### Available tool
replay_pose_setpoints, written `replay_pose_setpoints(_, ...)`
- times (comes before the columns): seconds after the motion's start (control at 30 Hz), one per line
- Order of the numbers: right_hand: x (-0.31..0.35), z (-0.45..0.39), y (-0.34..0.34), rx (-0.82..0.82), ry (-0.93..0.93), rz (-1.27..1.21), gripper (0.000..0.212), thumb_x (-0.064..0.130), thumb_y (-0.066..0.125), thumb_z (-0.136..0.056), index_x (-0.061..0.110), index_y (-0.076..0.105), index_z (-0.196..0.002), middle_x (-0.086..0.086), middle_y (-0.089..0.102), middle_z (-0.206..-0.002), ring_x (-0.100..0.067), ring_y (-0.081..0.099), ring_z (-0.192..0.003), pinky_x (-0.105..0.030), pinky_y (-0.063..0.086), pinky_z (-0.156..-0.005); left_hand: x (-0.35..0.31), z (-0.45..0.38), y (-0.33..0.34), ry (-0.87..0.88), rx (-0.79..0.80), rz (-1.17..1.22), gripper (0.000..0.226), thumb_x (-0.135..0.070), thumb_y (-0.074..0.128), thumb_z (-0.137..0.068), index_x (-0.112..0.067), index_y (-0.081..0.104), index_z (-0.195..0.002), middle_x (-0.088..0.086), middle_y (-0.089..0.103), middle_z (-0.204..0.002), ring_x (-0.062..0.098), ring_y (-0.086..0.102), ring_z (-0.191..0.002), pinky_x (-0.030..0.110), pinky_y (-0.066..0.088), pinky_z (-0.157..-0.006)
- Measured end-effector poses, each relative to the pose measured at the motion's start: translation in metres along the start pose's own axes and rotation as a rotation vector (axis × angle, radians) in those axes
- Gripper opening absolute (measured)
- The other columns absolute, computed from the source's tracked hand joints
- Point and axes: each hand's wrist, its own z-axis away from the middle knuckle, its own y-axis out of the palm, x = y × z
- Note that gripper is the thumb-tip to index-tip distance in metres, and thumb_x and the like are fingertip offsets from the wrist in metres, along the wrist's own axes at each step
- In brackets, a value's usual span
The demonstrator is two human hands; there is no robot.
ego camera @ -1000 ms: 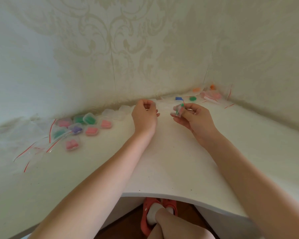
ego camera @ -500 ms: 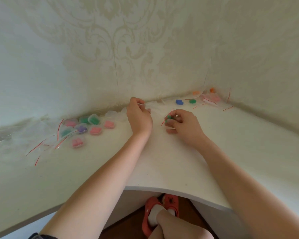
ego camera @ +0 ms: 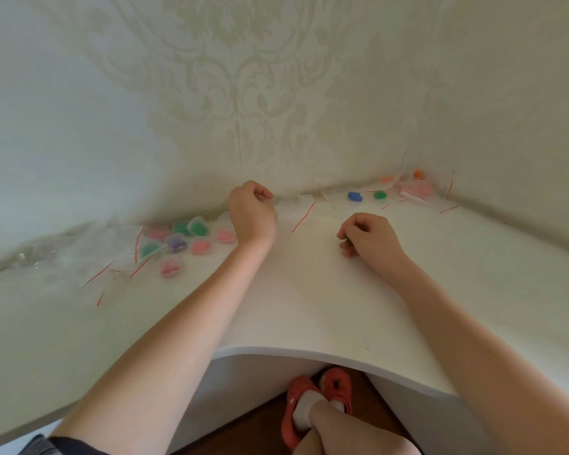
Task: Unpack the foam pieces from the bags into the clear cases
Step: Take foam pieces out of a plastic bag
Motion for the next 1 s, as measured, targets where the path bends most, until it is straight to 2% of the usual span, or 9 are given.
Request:
replay_pose_setpoints(0.17, 0.001, 0.001, 0.011, 0.021, -0.102, 0.207, 0.036, -0.002, 0.035, -0.085, 0.012, 0.063, -0.066, 0.001, 0.06, -0.07, -0.01, 0.052, -0.06, -0.008, 0.038, -0.05, -0.007, -0.019, -0.056, 0.001, -0.021, -0.064, 0.037, 0.008, 0.041, -0.075, -0.012, 0.072, -0.075, 0.008, 0.069, -0.09, 0.021, 0.062, -0.087, 0.016, 0.047, -0.071)
replay_pose_setpoints(0.27, 0.007, 0.0, 0.02, 0.087, -0.143, 0.337, 0.037, -0.005, 0.033, -0.083, 0.011, 0.063, -0.067, 0.002, 0.056, -0.066, -0.012, 0.046, -0.058, -0.011, 0.034, -0.046, 0.006, -0.04, -0.104, -0.113, -0.099, -0.002, 0.042, 0.005, 0.036, -0.073, -0.023, 0.065, -0.064, 0.011, 0.07, -0.092, 0.027, 0.066, -0.09, 0.041, 0.056, -0.08)
replay_pose_setpoints(0.43, 0.029, 0.002, 0.043, 0.181, -0.146, 0.375, 0.04, -0.008, 0.03, -0.081, 0.011, 0.063, -0.067, 0.004, 0.053, -0.064, -0.011, 0.042, -0.055, -0.01, 0.032, -0.042, 0.031, -0.05, -0.191, -0.161, -0.159, -0.121, 0.038, 0.004, 0.042, -0.075, -0.023, 0.069, -0.073, 0.009, 0.07, -0.092, 0.028, 0.065, -0.097, 0.038, 0.053, -0.089)
replay_pose_setpoints(0.5, 0.041, 0.004, 0.06, 0.192, -0.141, 0.357, 0.041, -0.007, 0.029, -0.081, 0.012, 0.063, -0.067, 0.004, 0.052, -0.063, -0.013, 0.043, -0.056, -0.012, 0.031, -0.043, 0.037, -0.045, -0.217, -0.119, -0.173, -0.248, 0.037, 0.005, 0.042, -0.079, -0.014, 0.073, -0.082, 0.005, 0.068, -0.091, 0.022, 0.062, -0.098, 0.024, 0.046, -0.083)
replay_pose_setpoints(0.6, 0.058, 0.009, 0.089, 0.214, -0.173, 0.333, 0.041, -0.007, 0.029, -0.08, 0.009, 0.065, -0.07, 0.004, 0.052, -0.067, -0.012, 0.044, -0.054, -0.011, 0.03, -0.04, 0.048, -0.038, -0.241, -0.098, -0.089, -0.406, 0.037, 0.0, 0.038, -0.078, -0.01, 0.073, -0.081, 0.007, 0.065, -0.084, 0.024, 0.056, -0.087, 0.025, 0.038, -0.073)
replay_pose_setpoints(0.77, 0.073, 0.017, 0.123, 0.262, -0.257, 0.322, 0.039, -0.006, 0.03, -0.082, 0.009, 0.063, -0.069, -0.001, 0.055, -0.074, -0.01, 0.042, -0.053, -0.012, 0.029, -0.04, 0.061, -0.03, -0.248, 0.015, 0.08, -0.666, 0.019, -0.023, 0.038, -0.068, -0.012, 0.037, -0.052, 0.011, 0.029, -0.053, 0.026, 0.029, -0.055, 0.032, 0.021, -0.052)
replay_pose_setpoints(0.87, 0.076, 0.018, 0.129, 0.246, -0.25, 0.302, 0.038, -0.005, 0.031, -0.082, 0.008, 0.064, -0.07, -0.004, 0.055, -0.069, -0.013, 0.041, -0.052, -0.021, 0.03, -0.044, 0.059, -0.028, -0.245, 0.178, 0.064, -0.631, 0.018, -0.015, 0.055, -0.081, -0.007, 0.068, -0.072, 0.015, 0.065, -0.083, 0.032, 0.058, -0.089, 0.032, 0.041, -0.075)
replay_pose_setpoints(0.93, 0.075, 0.017, 0.129, 0.253, -0.22, 0.303, 0.039, -0.003, 0.03, -0.083, 0.008, 0.066, -0.073, -0.001, 0.052, -0.066, -0.013, 0.039, -0.05, -0.021, 0.029, -0.043, 0.059, -0.029, -0.243, 0.289, 0.051, -0.62, 0.014, -0.004, 0.059, -0.082, -0.007, 0.07, -0.091, 0.011, 0.066, -0.108, 0.029, 0.054, -0.113, 0.031, 0.039, -0.09)
replay_pose_setpoints(1.0, 0.073, 0.017, 0.128, 0.29, -0.183, 0.322, 0.039, 0.001, 0.031, -0.087, 0.01, 0.067, -0.075, 0.002, 0.052, -0.069, -0.012, 0.038, -0.051, -0.02, 0.027, -0.043, 0.057, -0.029, -0.239, 0.331, 0.047, -0.59, 0.018, -0.001, 0.056, -0.084, -0.011, 0.069, -0.093, 0.006, 0.066, -0.109, 0.027, 0.054, -0.114, 0.032, 0.04, -0.091)
